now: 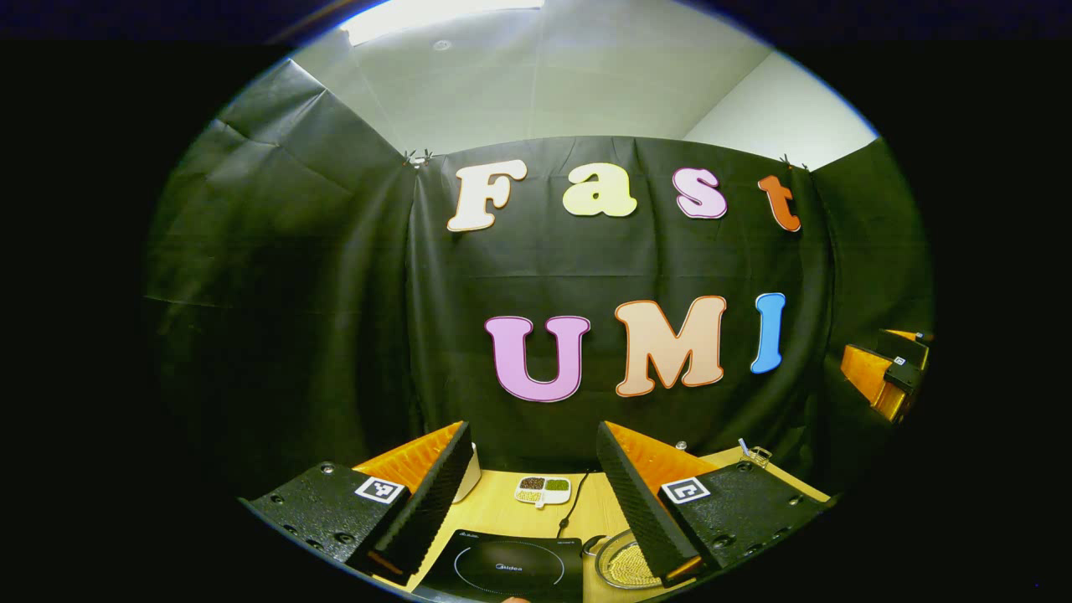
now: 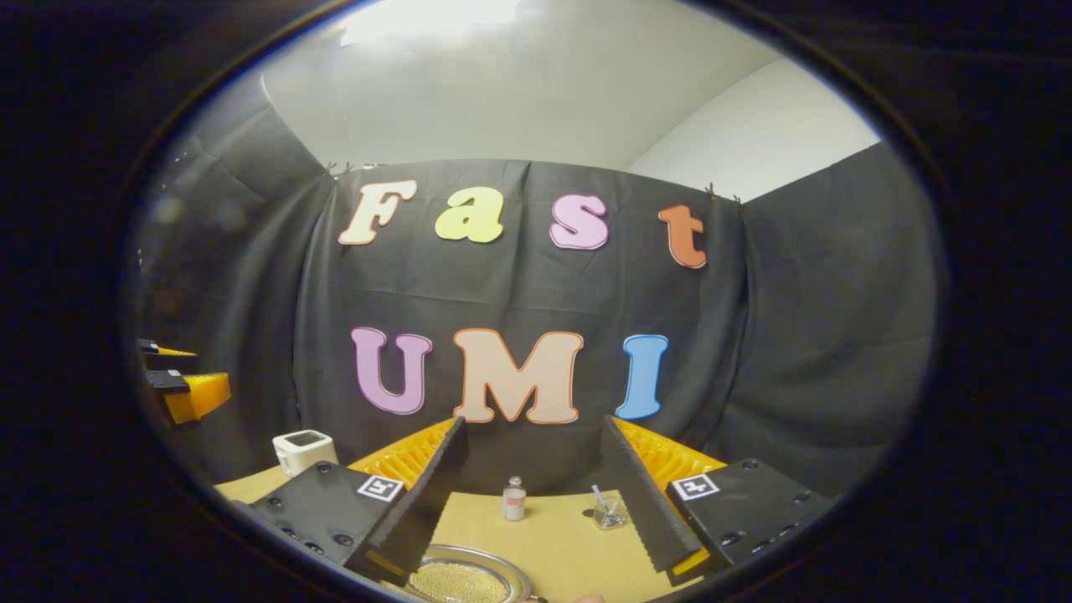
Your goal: First push the handle of the pot to place it horizontally, then grasp the pot with both hands and set it on the induction cooktop.
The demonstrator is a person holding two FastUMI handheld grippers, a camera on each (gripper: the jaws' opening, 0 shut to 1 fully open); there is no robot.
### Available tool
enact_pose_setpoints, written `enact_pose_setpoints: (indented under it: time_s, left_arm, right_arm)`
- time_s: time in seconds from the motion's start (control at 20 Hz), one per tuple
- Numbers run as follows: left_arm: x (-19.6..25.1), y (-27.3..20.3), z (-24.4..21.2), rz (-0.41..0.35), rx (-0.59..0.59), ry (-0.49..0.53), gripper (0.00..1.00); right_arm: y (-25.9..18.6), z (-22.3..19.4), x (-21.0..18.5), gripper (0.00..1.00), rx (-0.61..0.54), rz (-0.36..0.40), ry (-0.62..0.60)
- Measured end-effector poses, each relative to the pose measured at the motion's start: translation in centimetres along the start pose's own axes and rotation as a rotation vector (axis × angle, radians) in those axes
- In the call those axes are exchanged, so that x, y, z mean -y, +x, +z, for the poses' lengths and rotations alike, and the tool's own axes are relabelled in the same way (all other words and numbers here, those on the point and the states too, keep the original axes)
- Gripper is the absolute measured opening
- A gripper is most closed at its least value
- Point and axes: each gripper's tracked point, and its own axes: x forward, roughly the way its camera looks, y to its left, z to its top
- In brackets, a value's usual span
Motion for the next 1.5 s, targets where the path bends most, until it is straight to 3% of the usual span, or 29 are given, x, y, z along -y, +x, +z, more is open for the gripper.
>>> enact_pose_setpoints:
  time_s: [0.2, 0.35, 0.4, 0.6, 0.75, 0.9, 0.95, 1.1, 1.2, 1.5]
  left_arm:
    - [0.4, -0.3, 0.0, 0.003, 0.000, 0.001, 0.95]
    - [0.5, -0.4, 0.0, 0.005, -0.001, 0.002, 0.92]
    - [0.5, -0.5, -0.1, 0.007, -0.002, 0.005, 0.96]
    - [0.6, -0.7, -0.2, 0.014, -0.004, 0.002, 0.92]
    - [0.7, -0.9, -0.5, 0.016, -0.010, -0.002, 0.96]
    - [0.7, -1.0, -0.5, 0.022, -0.010, 0.000, 0.92]
    - [0.6, -1.0, -0.5, 0.022, -0.009, 0.000, 0.92]
    - [0.6, -1.2, -0.6, 0.026, -0.009, 0.003, 0.92]
    - [0.5, -1.3, -0.7, 0.029, -0.011, 0.006, 0.92]
    - [0.2, -1.4, -0.6, 0.037, -0.009, 0.013, 0.92]
  right_arm:
    - [-0.1, -0.3, 0.6, 0.99, -0.007, -0.004, 0.011]
    - [-0.3, -0.3, 1.0, 0.99, -0.006, -0.004, 0.015]
    - [-0.2, -0.3, 1.1, 0.98, -0.006, -0.005, 0.015]
    - [-0.6, -0.8, 0.7, 0.99, -0.018, 0.010, 0.022]
    - [-0.5, -1.1, 0.8, 0.80, -0.033, 0.019, 0.022]
    - [-0.6, -1.4, 0.4, 0.46, -0.038, 0.033, 0.019]
    - [-0.7, -1.3, 0.7, 0.41, -0.038, 0.025, 0.018]
    - [-0.7, -1.3, 0.9, 0.12, -0.031, 0.015, 0.019]
    - [-0.9, -1.5, 0.4, 0.06, -0.035, 0.033, 0.029]
    - [-0.8, -4.2, -0.2, 0.04, -0.098, 0.061, 0.010]
